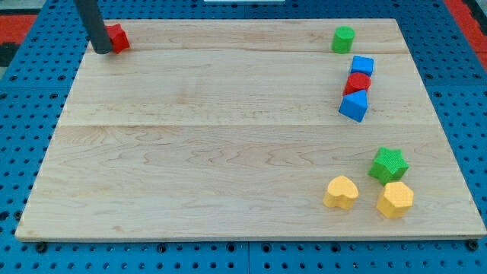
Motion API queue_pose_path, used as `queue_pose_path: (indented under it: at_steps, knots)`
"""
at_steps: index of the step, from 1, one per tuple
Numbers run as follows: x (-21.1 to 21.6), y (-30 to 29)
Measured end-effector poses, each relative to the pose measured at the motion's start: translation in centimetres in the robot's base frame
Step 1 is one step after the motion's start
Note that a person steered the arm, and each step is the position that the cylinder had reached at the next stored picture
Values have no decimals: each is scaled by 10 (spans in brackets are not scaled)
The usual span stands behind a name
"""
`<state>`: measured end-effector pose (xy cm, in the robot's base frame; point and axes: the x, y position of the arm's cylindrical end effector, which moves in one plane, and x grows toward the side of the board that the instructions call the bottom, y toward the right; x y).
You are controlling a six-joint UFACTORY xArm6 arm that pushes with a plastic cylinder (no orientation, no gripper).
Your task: Slide the red circle diagonally to the bottom left of the green circle
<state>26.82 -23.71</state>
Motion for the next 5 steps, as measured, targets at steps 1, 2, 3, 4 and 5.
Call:
queue_pose_path:
  at_steps: [1,2,3,4,5]
  knots:
    - [-3,17]
    - [24,38]
    - [24,92]
    - [24,113]
    - [23,113]
